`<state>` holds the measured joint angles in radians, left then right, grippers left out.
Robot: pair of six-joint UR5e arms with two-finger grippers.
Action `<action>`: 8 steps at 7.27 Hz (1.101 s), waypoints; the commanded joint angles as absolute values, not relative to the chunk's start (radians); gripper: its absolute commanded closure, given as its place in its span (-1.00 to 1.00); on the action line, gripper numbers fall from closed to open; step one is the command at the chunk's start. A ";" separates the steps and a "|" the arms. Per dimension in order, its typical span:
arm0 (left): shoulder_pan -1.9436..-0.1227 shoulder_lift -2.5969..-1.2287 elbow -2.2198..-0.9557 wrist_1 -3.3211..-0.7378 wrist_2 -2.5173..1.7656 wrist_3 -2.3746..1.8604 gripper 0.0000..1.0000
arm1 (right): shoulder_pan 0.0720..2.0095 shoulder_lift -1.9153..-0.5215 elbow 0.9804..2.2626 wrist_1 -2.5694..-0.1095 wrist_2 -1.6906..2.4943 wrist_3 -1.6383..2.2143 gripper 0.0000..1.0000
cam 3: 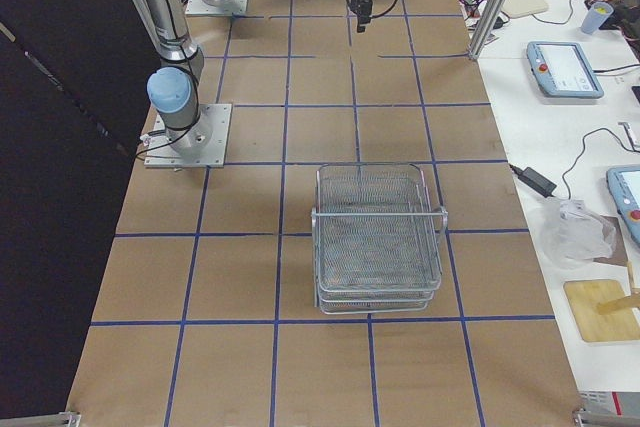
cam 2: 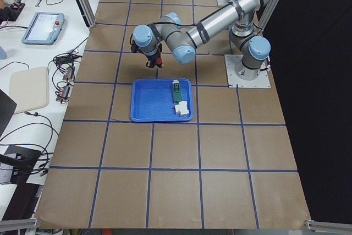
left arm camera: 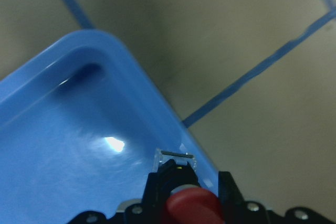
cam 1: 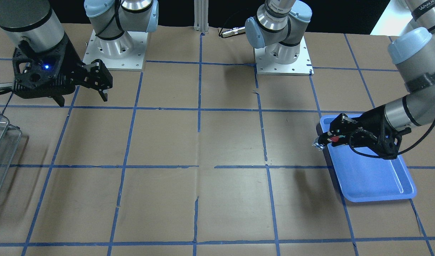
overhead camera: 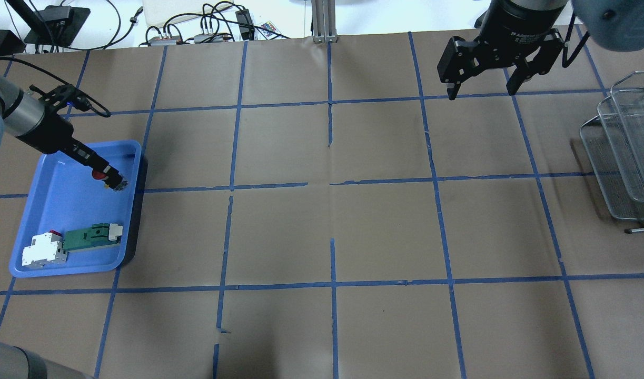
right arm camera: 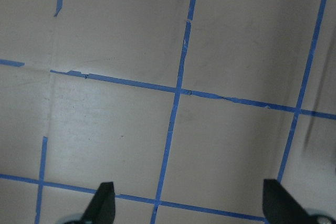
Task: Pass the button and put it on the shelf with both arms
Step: 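Lift the button and carry it toward the right gripper while the right gripper approaches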
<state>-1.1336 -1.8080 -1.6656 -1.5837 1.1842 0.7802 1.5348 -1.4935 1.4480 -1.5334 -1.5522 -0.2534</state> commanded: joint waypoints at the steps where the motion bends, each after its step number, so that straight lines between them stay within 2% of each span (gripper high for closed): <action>1: -1.208 -1.750 -1.716 -1.651 1.012 0.582 1.00 | 1.447 -1.523 1.454 -1.531 -1.435 -0.581 -1.00; 2: -1.254 -1.734 -1.771 -1.644 0.906 0.515 1.00 | 1.401 -1.549 1.457 -1.526 -1.375 -0.741 -1.00; 4: -1.419 -1.742 -1.782 -1.574 0.658 0.384 1.00 | 1.379 -1.616 1.459 -1.461 -1.316 -0.963 -1.00; 5: -1.521 -1.753 -1.786 -1.474 0.562 0.282 1.00 | 1.374 -1.624 1.459 -1.308 -1.261 -1.152 -1.00; 8: -1.702 -1.785 -1.796 -0.994 0.502 -0.253 1.00 | 1.344 -1.664 1.494 -1.278 -1.107 -1.571 -1.00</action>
<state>-1.6367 -1.7685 -1.7935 -1.1710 0.5255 -0.0554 1.3511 -1.6415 1.4801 -1.2930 -1.1819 -1.3829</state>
